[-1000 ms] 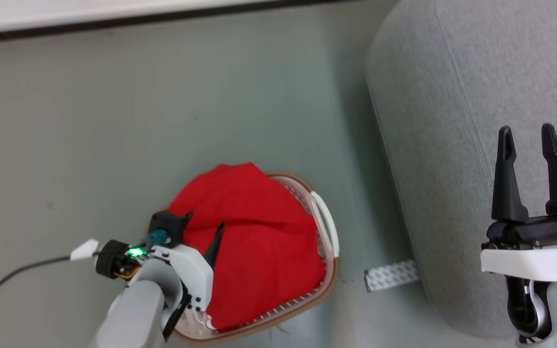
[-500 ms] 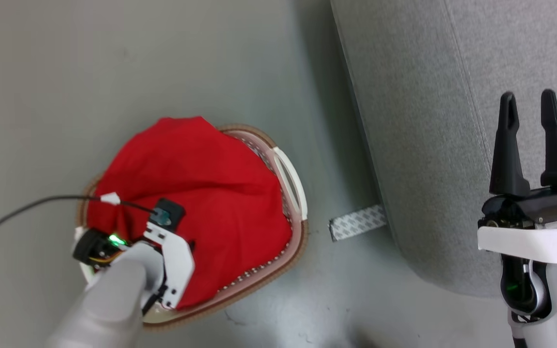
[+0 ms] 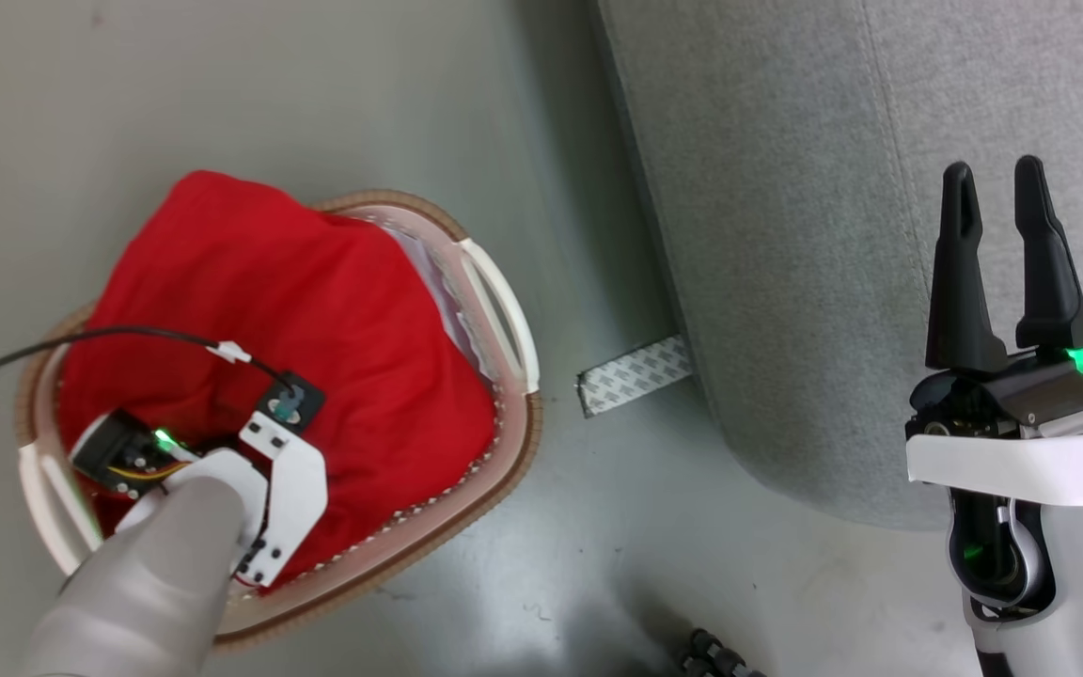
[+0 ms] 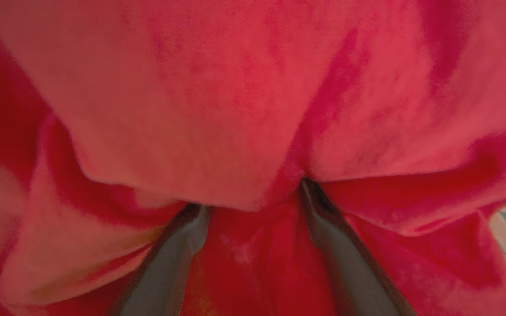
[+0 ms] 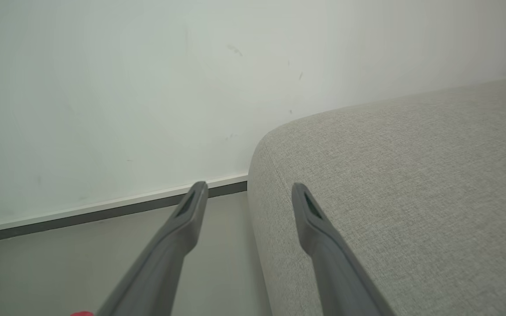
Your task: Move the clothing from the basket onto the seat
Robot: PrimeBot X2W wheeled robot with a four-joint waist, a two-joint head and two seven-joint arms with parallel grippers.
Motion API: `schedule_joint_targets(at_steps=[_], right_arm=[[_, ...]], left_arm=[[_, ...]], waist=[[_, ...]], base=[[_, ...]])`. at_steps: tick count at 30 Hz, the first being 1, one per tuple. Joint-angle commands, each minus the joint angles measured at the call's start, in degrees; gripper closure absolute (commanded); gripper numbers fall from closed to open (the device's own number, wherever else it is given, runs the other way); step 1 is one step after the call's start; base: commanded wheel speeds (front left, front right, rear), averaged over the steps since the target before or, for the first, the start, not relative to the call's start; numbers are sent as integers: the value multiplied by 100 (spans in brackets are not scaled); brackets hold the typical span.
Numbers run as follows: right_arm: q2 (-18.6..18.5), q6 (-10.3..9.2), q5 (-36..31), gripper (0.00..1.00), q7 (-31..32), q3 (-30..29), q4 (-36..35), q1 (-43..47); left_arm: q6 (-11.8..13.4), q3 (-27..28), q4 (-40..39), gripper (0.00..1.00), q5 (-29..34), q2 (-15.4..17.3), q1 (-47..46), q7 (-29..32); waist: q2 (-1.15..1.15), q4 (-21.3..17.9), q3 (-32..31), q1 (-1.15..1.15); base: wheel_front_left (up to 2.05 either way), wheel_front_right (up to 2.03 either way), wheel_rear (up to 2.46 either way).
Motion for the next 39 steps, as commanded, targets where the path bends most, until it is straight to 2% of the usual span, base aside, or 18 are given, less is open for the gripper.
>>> schedule_joint_targets(at_steps=[1, 2, 3, 4, 5, 6, 16, 28, 39], right_arm=[[13, -12, 46, 0, 3, 14, -22, -91], [12, -12, 51, 0, 3, 9, -20, -77], [12, -12, 56, 0, 3, -7, -17, -67], [12, -12, 52, 0, 4, -26, -7, -58], [13, -12, 39, 0, 4, -44, 10, -47], [12, -12, 21, 0, 4, -62, 35, -36], [8, -12, -280, 0, 3, -191, 192, 60], [2, -12, -995, 0, 4, -368, 552, 588], [-168, -12, -1168, 0, 4, -386, 847, 1273]], left_arm=[[0, -54, 98, 0, 14, 56, 44, 54], [0, -78, 113, 0, -40, 52, 40, 53], [-1, -103, 122, 16, -83, 40, 48, 49], [-14, -130, 129, 58, -127, 27, 63, 24], [-15, -152, 125, 97, -180, 14, 78, -30], [-15, -183, 122, 100, -231, -2, 100, -65], [2, -374, 6, 100, -774, -294, 212, -792], [2, -643, -344, 100, -1806, -973, 937, -1776], [1, -860, -1232, 100, -2886, -1133, 1419, -2408]], waist=[[0, -88, 76, 0], [0, -101, 82, 0], [0, -105, 81, 0], [0, -100, 70, 0], [0, -89, 51, 0], [0, -75, 18, 0], [0, 273, -777, 0], [0, 1091, -2645, 0], [0, 1751, -4013, 0]], base=[[0, 0, 0], [0, 0, 0], [0, 0, 0], [0, 0, 0], [0, 0, 0], [0, 0, 0], [0, 0, 0], [0, 0, 0], [0, 0, 0]])
